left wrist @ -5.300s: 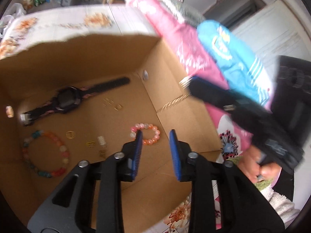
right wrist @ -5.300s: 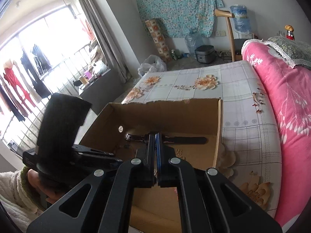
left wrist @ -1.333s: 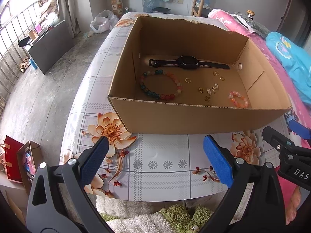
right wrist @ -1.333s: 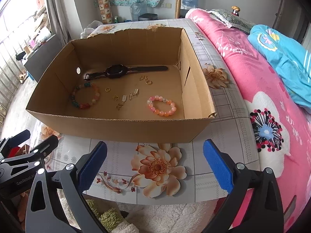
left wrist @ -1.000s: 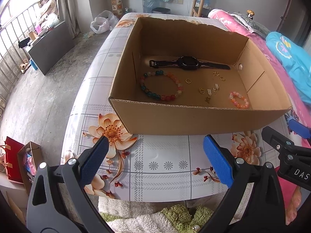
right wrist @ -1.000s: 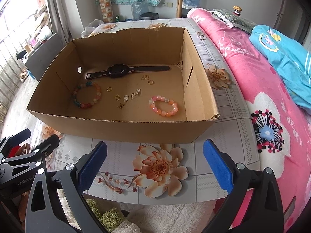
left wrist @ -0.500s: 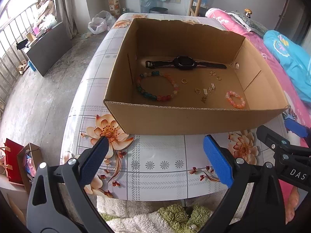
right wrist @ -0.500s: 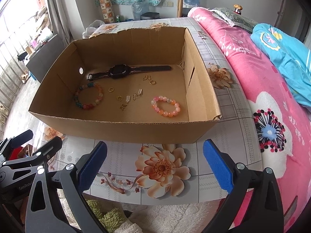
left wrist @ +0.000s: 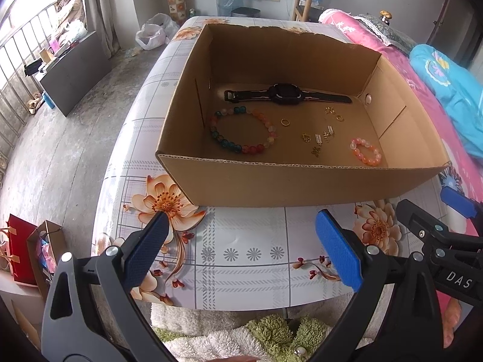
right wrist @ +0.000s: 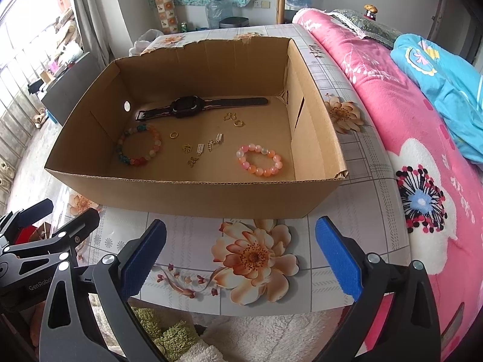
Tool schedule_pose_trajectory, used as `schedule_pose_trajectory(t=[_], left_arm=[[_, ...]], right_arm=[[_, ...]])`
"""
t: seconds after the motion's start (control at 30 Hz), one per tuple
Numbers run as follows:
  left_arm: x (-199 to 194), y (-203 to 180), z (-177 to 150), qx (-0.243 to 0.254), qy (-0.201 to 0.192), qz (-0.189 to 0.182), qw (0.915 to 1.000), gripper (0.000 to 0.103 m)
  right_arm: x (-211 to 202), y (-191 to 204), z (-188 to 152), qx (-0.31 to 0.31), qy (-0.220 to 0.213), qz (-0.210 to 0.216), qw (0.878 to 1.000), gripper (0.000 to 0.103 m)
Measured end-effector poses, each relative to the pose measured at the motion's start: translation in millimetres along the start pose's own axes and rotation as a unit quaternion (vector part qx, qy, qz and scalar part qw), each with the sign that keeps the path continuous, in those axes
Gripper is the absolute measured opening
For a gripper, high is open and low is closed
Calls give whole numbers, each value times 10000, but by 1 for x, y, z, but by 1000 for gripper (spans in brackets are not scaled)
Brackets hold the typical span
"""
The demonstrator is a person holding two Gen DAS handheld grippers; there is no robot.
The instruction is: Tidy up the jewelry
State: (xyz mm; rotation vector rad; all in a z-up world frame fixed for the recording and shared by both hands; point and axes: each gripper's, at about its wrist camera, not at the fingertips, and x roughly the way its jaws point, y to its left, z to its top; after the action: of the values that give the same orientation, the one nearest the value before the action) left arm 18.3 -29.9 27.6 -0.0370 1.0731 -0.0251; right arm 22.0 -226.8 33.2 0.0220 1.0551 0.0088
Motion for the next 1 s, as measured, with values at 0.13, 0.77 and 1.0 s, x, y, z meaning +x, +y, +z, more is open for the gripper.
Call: schedule_pose_trajectory(t=[0.13,0.77,1.0], left_arm=[[1,-2,0,32,8,0,10000,94],[5,-4,2,6,65,-31,10000,94],[5,-4,2,-24,80,-38,10000,94]], right_arm=[[2,-1,0,17,28,10,10000,96],[6,-5,1,57,62,31,10000,96],[5,-2,1,27,63,44,10000,96]])
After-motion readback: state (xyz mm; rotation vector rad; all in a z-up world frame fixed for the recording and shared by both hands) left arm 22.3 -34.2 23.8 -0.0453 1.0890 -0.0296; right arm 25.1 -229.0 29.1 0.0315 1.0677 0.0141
